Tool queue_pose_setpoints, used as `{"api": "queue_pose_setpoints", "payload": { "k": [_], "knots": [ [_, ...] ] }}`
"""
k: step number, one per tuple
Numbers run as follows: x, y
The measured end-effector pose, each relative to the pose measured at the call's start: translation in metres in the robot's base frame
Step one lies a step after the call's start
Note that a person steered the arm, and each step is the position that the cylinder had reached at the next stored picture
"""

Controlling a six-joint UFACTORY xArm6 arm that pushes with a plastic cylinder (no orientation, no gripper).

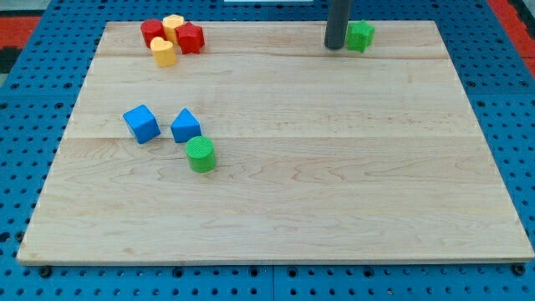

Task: Make a group of green blocks and blue blocks

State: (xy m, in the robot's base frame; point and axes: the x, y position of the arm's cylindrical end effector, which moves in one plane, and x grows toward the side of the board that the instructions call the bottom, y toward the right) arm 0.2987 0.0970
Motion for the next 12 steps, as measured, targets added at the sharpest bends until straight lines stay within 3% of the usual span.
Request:
{"api": "queue_pose_setpoints", "payload": {
  "k": [1, 2, 3, 4, 5, 6, 8, 9, 10, 11, 12],
  "knots": [
    [0.151, 0.007],
    [0.252, -0.066],
    [0.225, -0.16],
    [0.173, -0.21],
    [0.164, -0.242],
    [0.169, -0.237],
    [0.132, -0.254],
    [0.156, -0.281],
    [0.155, -0.37],
    [0.112, -0.348],
    [0.105, -0.283]
  ]
}}
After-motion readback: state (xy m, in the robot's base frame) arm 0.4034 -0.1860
